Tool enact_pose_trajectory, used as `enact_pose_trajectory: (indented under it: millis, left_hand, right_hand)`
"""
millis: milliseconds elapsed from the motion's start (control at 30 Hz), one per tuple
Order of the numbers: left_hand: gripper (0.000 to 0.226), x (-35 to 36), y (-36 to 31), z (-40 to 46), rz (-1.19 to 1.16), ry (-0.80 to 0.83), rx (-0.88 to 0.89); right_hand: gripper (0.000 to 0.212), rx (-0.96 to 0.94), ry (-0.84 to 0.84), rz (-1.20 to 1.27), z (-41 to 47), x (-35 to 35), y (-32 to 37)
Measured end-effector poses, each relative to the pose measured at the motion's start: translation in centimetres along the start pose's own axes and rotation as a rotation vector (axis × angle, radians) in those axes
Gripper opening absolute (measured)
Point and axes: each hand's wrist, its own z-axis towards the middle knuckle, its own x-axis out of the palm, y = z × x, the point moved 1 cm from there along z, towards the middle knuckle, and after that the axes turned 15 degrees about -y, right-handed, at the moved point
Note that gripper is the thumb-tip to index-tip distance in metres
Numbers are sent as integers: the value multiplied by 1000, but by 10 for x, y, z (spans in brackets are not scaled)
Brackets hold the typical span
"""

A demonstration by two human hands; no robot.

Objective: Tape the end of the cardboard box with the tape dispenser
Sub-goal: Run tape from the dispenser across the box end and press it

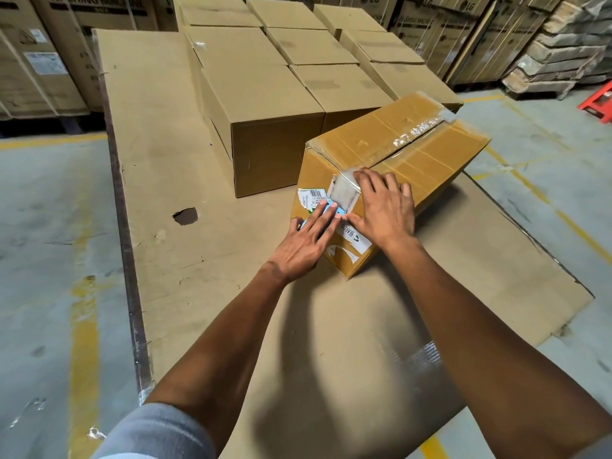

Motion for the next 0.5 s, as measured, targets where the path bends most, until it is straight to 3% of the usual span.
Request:
enact_pose_trajectory:
  millis: [500]
  left_hand:
    - [99, -3, -4, 2, -36, 16, -66]
  right_hand:
    - [89, 15, -31, -17, 0, 1, 1]
